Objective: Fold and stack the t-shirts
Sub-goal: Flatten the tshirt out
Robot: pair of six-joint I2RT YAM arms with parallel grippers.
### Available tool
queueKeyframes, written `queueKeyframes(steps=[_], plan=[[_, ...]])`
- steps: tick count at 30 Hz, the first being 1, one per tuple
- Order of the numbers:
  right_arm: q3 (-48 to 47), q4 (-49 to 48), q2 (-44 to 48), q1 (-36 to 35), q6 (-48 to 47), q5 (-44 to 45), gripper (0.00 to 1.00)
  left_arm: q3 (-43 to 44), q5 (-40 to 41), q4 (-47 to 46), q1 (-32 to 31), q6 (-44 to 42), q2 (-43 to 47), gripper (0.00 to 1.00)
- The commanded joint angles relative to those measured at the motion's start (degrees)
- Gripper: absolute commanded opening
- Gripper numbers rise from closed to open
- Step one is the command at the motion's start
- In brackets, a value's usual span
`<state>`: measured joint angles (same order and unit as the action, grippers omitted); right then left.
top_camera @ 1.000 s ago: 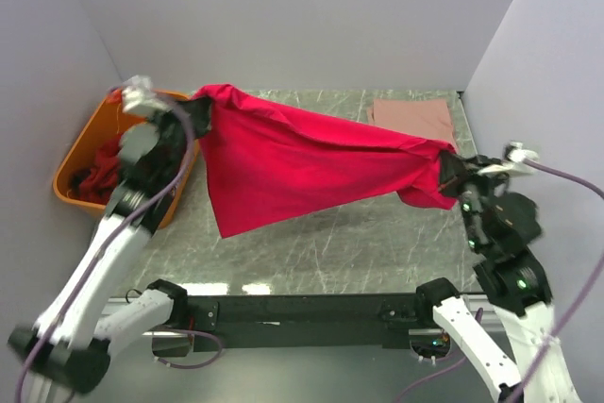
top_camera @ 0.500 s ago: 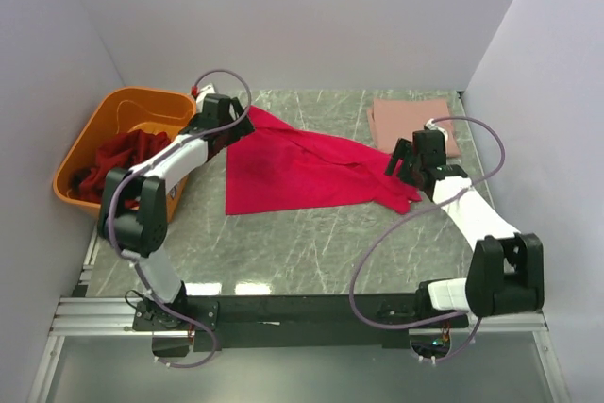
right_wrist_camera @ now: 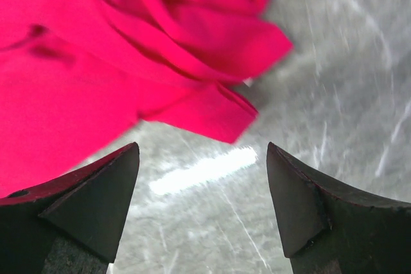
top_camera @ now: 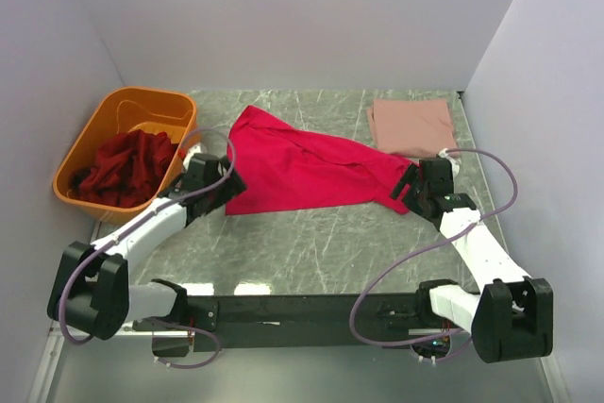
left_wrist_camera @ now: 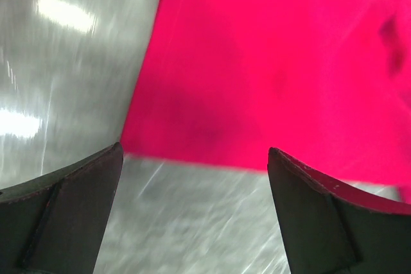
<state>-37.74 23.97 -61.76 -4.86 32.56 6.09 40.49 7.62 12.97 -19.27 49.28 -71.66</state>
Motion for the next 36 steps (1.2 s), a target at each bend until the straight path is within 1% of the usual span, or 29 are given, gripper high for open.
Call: queueKeyframes(steps=[1,4,7,10,12,13,15,16,18,19,20,21,22,28,31,33,36], plan=[[1.35,-0.76,0.06,1.17,2.42,-0.72,0.86,-3.13,-2.26,1.70,-2.17,3.54,1.96,0.99],[1.70,-1.99,-0.64,1.96,2.34,-1.95,0.86,-4.45,-0.25,3.28,-2.71,4.60,0.47,0.98],[1.70,-2.69,-1.26,2.05,1.99,-2.48,0.85,-4.81,2.13,2.68,-2.79,5.56,-1.81,0.90],[1.79,-2.96,-1.52,2.14,1.55,-2.83,0.85,-3.15,3.54,1.10,-2.79,6.09,-5.32,0.81],[1.96,-2.87,-1.35,2.14,1.46,-2.84,0.85,-2.17,4.60,-0.39,-2.71,5.92,-8.57,0.76],[2.05,-2.79,-1.26,2.14,1.46,-2.66,0.85,-1.30,5.21,-1.36,-2.71,6.35,-9.72,0.71],[2.31,-2.61,-0.91,2.14,1.37,-2.66,0.84,0.46,6.53,-0.67,-2.71,6.71,-14.11,0.67],[2.40,-2.70,-0.74,2.14,1.46,-2.40,0.84,1.95,6.53,-0.23,-2.71,6.62,-15.60,0.59],[2.75,-2.61,-0.38,2.14,1.37,-2.22,0.84,2.22,5.40,-0.66,-2.71,6.62,-18.60,0.49],[2.76,-2.35,-0.29,2.23,1.28,-1.96,0.84,2.49,5.13,-0.75,-2.71,6.62,-19.30,0.39],[2.67,-1.82,-0.12,2.31,1.28,-1.26,0.84,2.58,4.87,-0.76,-2.71,6.53,-20.09,0.31],[2.67,-1.64,0.06,2.23,1.28,-0.91,0.84,2.58,4.43,-0.84,-2.71,6.53,-20.19,0.18],[2.75,-1.55,0.23,2.31,1.37,-0.55,0.84,2.40,4.51,-0.84,-2.71,6.45,-20.01,0.01],[2.84,-0.85,-0.99,2.31,1.81,-1.16,0.82,0.47,5.65,-0.23,-2.79,4.69,-13.34,0.01],[3.02,-1.29,-3.71,2.23,2.34,-1.34,0.82,-0.06,6.53,0.47,-2.79,4.16,-10.00,0.01],[3.37,-3.74,-5.30,2.31,2.51,-2.65,0.81,-0.06,7.24,1.00,-2.79,3.99,-8.77,0.01],[3.38,-5.86,-8.02,2.31,2.86,-1.87,0.80,-0.15,7.24,1.00,-2.79,3.90,-8.32,0.01]])
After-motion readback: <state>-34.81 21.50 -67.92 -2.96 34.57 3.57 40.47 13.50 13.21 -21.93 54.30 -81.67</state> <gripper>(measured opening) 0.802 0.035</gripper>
